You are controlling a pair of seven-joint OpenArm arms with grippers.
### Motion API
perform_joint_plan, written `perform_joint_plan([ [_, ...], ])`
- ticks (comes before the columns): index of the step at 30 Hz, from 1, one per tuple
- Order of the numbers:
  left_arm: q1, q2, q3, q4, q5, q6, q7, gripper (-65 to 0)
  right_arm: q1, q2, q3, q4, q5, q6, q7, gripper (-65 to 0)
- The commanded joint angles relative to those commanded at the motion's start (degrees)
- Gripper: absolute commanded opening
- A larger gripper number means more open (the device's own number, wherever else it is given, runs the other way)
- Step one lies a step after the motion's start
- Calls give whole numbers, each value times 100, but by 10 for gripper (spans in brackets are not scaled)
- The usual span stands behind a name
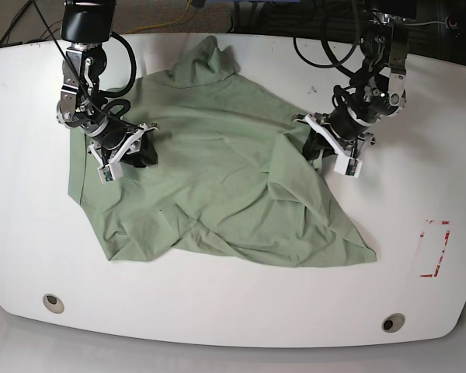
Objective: Layout the t-shirt on the table in an organized manner, then fold the t-shirt properly
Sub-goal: 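Pull the grasped fabric back with the left gripper, then drag the fabric further back and outward with the left gripper, spreading the shirt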
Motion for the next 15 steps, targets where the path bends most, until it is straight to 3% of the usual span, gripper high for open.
perform_joint_plan([
  [15,976,26,-1116,563,-9,-18,0,-628,0,0,0,0,9,0,0,-499],
])
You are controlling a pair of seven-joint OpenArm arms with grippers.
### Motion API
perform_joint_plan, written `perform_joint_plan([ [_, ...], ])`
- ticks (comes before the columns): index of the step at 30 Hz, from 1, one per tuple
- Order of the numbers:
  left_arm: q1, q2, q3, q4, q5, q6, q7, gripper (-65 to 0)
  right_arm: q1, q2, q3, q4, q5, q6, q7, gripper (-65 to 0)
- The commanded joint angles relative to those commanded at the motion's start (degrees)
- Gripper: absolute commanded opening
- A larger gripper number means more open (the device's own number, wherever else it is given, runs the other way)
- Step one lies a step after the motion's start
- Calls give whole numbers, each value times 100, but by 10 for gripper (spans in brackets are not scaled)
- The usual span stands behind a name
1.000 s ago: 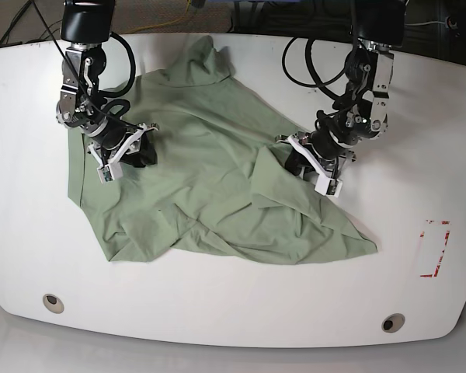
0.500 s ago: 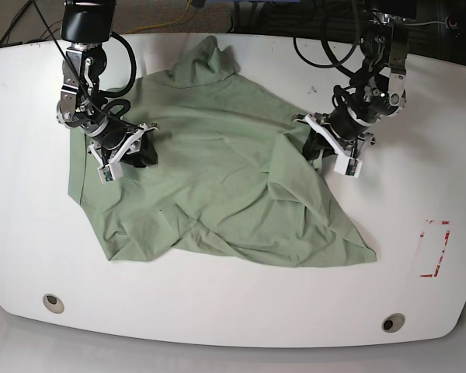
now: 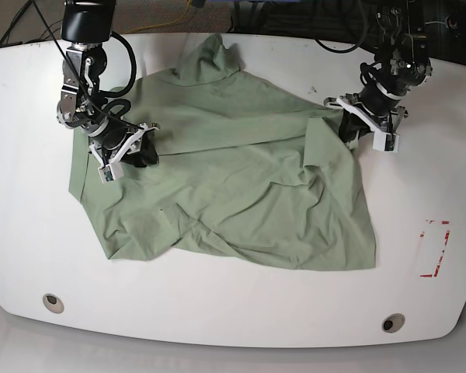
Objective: Layout the t-shirt on the table in an organized manner, then fold the t-shirt properly
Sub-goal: 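Drag the fabric further back and outward with the left gripper, spreading the shirt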
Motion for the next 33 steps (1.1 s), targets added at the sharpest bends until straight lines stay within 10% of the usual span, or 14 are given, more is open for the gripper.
perform_joint_plan([
  [33,1187,369,-2576,18,0,-9,0,-629,-18,-9,-9,0,0,0,-9,-499],
])
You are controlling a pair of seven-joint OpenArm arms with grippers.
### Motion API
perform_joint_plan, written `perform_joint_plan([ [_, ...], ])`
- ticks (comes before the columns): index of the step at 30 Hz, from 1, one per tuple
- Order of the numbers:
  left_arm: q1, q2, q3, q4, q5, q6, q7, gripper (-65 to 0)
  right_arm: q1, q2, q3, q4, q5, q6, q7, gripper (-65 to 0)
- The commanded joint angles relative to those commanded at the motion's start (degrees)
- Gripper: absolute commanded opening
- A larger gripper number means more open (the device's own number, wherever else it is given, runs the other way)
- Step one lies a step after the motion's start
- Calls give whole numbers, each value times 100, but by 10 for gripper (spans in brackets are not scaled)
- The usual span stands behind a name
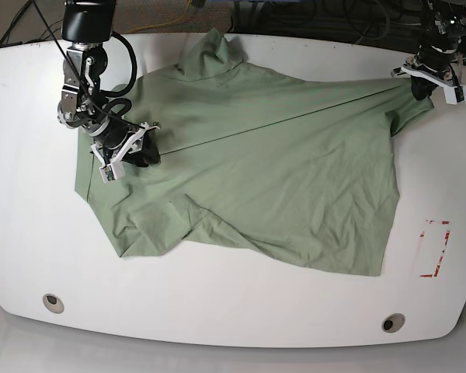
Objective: Layout the t-shirt on the table in an organized manner, then fold the t-shirt properly
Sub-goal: 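Drag the fabric further back and outward with the left gripper, spreading the shirt, then release the shirt with both grippers and lift them off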
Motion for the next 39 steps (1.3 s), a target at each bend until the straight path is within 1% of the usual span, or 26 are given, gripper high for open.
perform_joint_plan([
  [5,167,26,-229,0,0,9,0,-627,0,0,0,9,0,0,-53,-496],
  [9,246,132,-668,0,0,9,18,-625,18,-88,0,18,-26,0,-211,-495],
  [10,246,132,-756,0,0,9,53,-624,18,-97,0,18,-26,0,-220,-495],
  [13,229,132,-976,0,9,0,334,-624,18,-114,0,26,-26,0,-229,-495],
  [14,220,132,-1099,0,9,0,501,-624,18,-123,0,26,-26,0,-229,-495],
  [16,202,123,-1213,0,9,0,642,-624,9,-132,0,26,-26,0,-229,-495],
  [19,202,114,-1354,0,0,-9,712,-624,0,-149,0,26,-26,0,-229,-495],
  [24,193,88,-1336,62,-9,-18,712,-624,-9,-158,0,26,-9,0,-229,-495],
  [26,149,88,-1310,176,-9,-123,712,-624,-9,-158,0,35,-9,0,-229,-495],
  [27,70,88,-1240,237,0,-273,712,-624,-9,-149,0,44,-9,0,-229,-495],
  [29,-18,88,-1169,264,9,-404,712,-624,-9,-149,0,97,-9,0,-229,-494],
  [30,-114,44,-1099,264,26,-536,712,-624,-26,-149,0,211,-26,0,-229,-479],
  [32,-246,-114,-985,264,26,-651,712,-621,-62,-149,0,387,-9,-26,-237,-433],
  [33,-352,-202,-844,264,26,-695,712,-605,-141,-149,0,545,-9,-35,-237,-388],
  [34,-396,-246,-738,264,26,-712,712,-589,-167,-149,0,633,-9,-44,-237,-359],
  [35,-457,-290,-615,264,26,-712,712,-560,-193,-158,0,774,-9,-44,-237,-311],
  [36,-501,-308,-536,264,26,-712,712,-537,-202,-158,0,862,-18,-44,-237,-283],
  [38,-677,-387,-369,264,26,-703,712,-458,-229,-158,0,1081,0,-44,-237,-204],
  [39,-774,-404,-308,264,26,-703,712,-406,-255,-158,0,1222,0,-44,-237,-164],
])
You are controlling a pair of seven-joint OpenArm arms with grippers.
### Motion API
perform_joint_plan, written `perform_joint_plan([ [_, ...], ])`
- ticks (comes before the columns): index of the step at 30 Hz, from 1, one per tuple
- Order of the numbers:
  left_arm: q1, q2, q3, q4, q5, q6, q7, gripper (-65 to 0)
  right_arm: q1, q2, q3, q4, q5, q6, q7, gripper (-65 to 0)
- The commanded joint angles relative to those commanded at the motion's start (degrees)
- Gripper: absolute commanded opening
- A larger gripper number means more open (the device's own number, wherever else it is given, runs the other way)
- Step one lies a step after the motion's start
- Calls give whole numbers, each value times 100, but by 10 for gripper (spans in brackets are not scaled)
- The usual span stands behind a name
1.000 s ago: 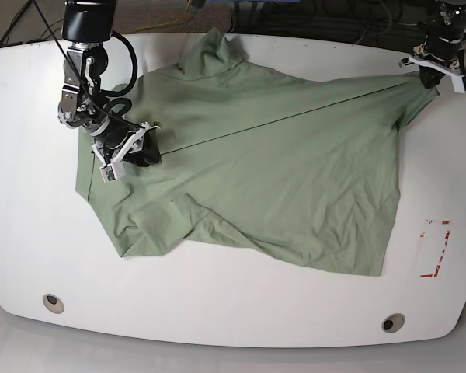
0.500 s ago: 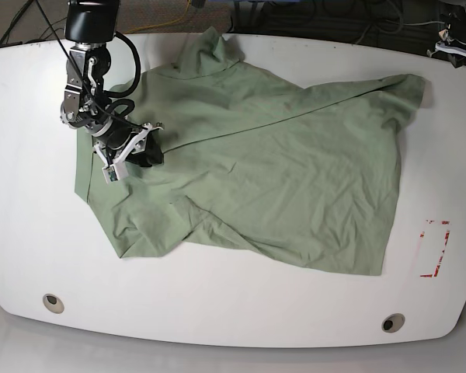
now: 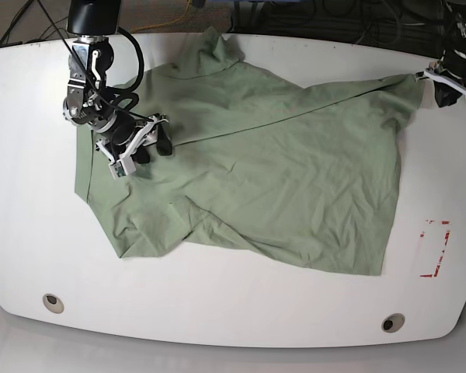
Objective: Layout the t-shirt on the table in an organized manner, then fold the t-shirt properly
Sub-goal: 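Release the shirt with both grippers and lift them off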
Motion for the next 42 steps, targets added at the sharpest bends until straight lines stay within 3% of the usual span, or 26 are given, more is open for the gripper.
perform_joint_plan([
  [4,-281,-88,246,0,9,0,0,-266,-167,0,9,607,9,0,-9,-83],
  [8,-484,-220,633,0,9,0,0,-261,-431,-9,18,1301,9,0,-9,-84],
  [18,-923,-325,1512,-9,9,0,0,-263,-1451,-554,35,2338,0,0,0,-92],
  [25,-1196,-325,1829,-18,18,0,0,-263,-1864,-844,44,2207,-26,0,35,-219],
  [35,-1301,-334,2084,-26,18,0,0,-263,-1741,-818,149,1521,0,53,44,-525],
  [39,-1301,-334,2101,-26,141,-18,0,-263,-1503,-607,237,932,9,70,35,-535],
  [42,-1301,-325,2154,-26,448,-26,0,-263,-1187,-290,237,308,9,273,35,-515],
])
